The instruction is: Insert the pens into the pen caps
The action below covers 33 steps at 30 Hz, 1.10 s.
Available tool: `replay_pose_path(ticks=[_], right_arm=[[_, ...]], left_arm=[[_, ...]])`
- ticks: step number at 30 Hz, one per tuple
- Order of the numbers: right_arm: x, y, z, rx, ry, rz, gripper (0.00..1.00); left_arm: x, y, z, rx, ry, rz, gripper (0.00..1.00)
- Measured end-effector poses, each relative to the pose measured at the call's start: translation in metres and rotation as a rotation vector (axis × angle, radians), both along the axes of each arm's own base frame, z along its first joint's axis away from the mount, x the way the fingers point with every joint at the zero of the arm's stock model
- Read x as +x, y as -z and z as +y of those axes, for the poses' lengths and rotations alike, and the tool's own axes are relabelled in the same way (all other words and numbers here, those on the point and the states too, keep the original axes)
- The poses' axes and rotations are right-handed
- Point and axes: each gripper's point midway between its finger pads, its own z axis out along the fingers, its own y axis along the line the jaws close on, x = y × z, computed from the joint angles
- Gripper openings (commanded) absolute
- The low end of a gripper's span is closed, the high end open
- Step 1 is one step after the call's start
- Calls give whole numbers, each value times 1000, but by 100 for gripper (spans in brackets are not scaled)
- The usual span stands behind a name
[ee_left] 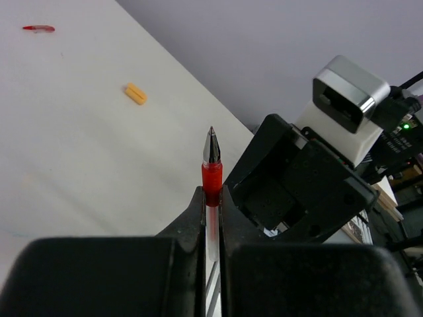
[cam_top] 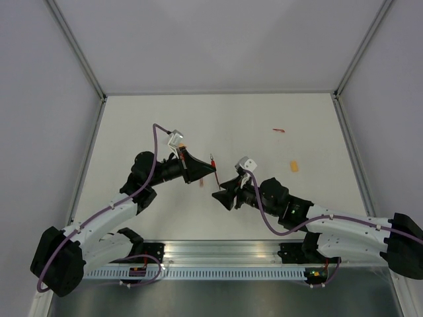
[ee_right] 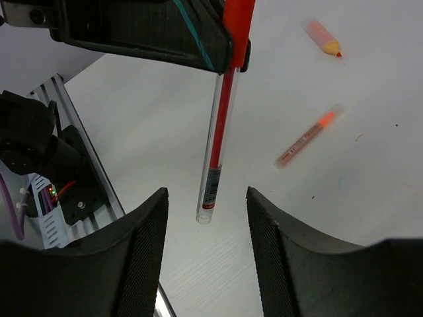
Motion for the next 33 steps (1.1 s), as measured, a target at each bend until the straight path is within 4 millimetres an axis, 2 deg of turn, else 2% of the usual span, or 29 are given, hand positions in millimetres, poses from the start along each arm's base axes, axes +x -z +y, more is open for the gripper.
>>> replay_pose_path(ticks=[1, 4, 5, 8, 11, 14, 16, 22, 29, 31, 32, 33], right_arm=[[0, 2, 1, -6, -4, 3, 54], [-1, 5, 2, -12, -12, 7, 35], [-1, 5, 3, -11, -15, 7, 22], [-2, 3, 4, -1, -17, 9, 0], [0, 1, 4, 11, -8, 13, 0], [0, 0, 4, 17, -12, 10, 0], [0, -2, 5, 23, -13, 7, 0], [-1, -5, 5, 37, -14, 4, 0], [1, -7, -1, 70, 18, 8, 0], [1, -8, -2, 78, 26, 12, 0], [1, -9, -3, 84, 29, 11, 0], [1, -10, -3, 91, 30, 10, 0]], left_arm=[[-1, -2, -1, -12, 3, -2, 2], [-4, -6, -1, -37, 11, -5, 2], [-5, -8, -2, -45, 16, -6, 2], [-7, -12, -3, -63, 28, -18, 7], [-8, -17, -5, -86, 37, -33, 27], [-12, -18, -11, -107, 60, -30, 35], [-17, -18, -17, -115, 85, -30, 36], [-21, -11, -29, -120, 124, -33, 35], [-28, -1, -32, -143, 134, -59, 31], [-28, -2, -34, -152, 133, -68, 25], [-28, -3, -35, -159, 131, -75, 15], [-27, -3, -36, -164, 130, -78, 10]])
